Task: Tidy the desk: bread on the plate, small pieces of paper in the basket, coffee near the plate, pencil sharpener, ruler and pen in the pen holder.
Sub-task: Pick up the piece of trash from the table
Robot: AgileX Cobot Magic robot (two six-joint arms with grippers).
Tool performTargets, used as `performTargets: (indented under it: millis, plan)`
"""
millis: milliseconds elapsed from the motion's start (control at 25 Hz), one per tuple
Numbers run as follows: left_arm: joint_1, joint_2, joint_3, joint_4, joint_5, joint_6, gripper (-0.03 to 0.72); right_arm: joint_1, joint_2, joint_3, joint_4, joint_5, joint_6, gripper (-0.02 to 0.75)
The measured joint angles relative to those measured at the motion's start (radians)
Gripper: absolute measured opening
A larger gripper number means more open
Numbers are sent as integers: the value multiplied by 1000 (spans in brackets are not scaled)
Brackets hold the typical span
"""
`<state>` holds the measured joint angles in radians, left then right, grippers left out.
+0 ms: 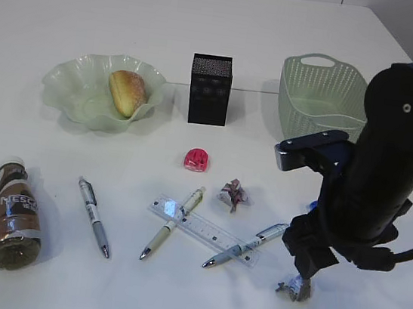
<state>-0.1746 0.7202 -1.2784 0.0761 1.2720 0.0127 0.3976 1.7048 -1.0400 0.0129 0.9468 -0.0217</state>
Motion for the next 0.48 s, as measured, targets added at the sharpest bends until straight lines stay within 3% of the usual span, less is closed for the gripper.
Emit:
performTargets:
  millis: [480]
  plan:
    - [0,0,0,0,0,0,526,20,116,-1,-2,-55,0,551]
